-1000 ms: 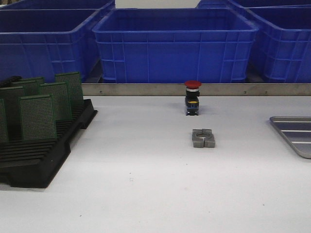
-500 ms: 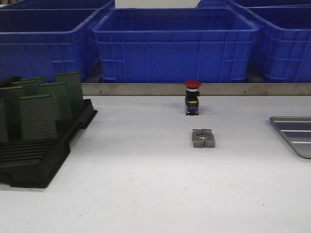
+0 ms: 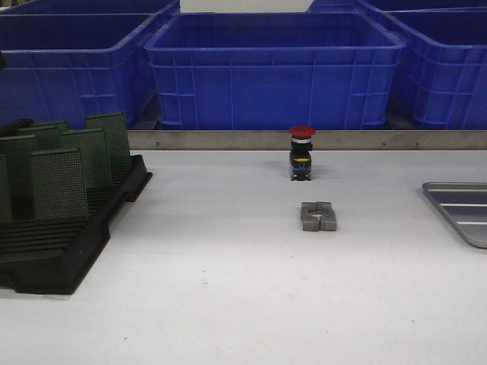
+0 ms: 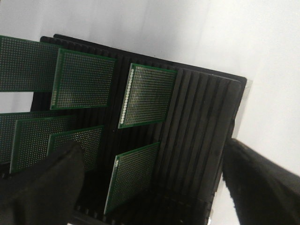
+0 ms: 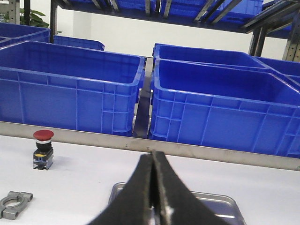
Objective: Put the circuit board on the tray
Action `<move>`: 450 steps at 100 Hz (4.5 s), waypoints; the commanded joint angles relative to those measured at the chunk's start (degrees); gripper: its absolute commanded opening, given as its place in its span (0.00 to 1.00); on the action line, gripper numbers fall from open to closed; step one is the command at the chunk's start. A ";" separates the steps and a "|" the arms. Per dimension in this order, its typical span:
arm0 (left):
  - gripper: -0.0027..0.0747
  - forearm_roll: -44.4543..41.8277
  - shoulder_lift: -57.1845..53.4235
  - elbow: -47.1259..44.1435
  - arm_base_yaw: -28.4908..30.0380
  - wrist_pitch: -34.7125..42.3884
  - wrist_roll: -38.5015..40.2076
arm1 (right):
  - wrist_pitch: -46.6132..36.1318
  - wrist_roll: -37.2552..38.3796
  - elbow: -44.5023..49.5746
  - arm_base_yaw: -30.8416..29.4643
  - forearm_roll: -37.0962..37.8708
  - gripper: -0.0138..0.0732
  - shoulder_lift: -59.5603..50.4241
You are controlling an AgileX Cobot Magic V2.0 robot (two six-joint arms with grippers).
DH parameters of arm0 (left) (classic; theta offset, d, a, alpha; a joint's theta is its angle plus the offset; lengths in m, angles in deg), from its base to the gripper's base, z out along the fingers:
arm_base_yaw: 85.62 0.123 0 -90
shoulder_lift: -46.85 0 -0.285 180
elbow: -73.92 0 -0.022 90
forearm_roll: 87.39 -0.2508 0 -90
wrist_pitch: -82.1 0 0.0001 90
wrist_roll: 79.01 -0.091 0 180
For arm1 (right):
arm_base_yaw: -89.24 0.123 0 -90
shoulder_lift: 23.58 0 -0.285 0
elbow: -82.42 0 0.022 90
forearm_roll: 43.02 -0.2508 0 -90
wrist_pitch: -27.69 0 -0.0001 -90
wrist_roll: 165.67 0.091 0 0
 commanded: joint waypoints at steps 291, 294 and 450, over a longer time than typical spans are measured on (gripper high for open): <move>0.01 15.52 12.14 15.89 -4.88 -10.09 -3.23 | -4.78 -0.04 -0.73 0.10 0.67 0.08 -1.25; 0.01 16.42 11.63 15.89 -5.60 -10.09 -1.96 | -4.78 -0.04 -0.73 0.10 0.67 0.08 -1.25; 0.01 34.58 10.73 15.89 -25.60 2.23 10.54 | 41.61 9.46 -43.76 0.10 0.00 0.08 25.23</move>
